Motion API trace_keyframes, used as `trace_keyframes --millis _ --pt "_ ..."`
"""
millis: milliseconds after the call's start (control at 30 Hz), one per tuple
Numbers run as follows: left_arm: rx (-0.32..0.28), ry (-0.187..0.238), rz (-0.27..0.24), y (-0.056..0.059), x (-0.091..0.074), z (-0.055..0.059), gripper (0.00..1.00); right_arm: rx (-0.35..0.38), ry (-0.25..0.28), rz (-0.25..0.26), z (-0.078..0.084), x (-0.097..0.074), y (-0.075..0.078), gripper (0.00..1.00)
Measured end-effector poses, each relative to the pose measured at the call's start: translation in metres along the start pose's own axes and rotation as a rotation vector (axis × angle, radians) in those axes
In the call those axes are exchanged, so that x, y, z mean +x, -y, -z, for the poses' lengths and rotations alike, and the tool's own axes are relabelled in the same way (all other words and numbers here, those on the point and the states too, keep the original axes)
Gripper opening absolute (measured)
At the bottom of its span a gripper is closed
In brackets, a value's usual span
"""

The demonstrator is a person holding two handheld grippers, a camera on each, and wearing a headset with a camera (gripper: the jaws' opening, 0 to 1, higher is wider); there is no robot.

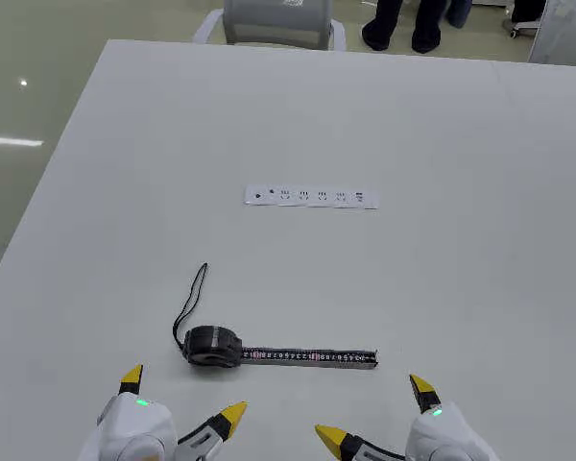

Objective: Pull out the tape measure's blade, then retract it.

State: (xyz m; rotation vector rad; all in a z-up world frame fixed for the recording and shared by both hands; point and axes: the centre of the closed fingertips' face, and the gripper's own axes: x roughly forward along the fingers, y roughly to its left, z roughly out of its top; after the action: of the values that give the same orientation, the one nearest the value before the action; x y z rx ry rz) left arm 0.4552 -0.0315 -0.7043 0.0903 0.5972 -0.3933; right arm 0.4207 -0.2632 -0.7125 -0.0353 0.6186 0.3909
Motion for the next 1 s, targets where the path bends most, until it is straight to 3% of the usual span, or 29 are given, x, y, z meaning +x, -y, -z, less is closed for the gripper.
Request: trace_keyframes --millis 400,500,1000 --pt "-0.022 0.018 -0.003 0.003 0.013 -0.005 0.88 -0.077 0.018 -0.048 -0.004 0.004 0.007 0.95" --pt "-0.031 0.017 -0.001 0.005 0.018 -0.005 0.88 -0.109 0.018 -0.087 -0.003 0.006 0.009 0.93" --pt "-0.099 0.002 -0.025 0.004 0.041 0.005 0.83 -0.227 0.048 -0.2 -0.007 0.02 0.027 0.76"
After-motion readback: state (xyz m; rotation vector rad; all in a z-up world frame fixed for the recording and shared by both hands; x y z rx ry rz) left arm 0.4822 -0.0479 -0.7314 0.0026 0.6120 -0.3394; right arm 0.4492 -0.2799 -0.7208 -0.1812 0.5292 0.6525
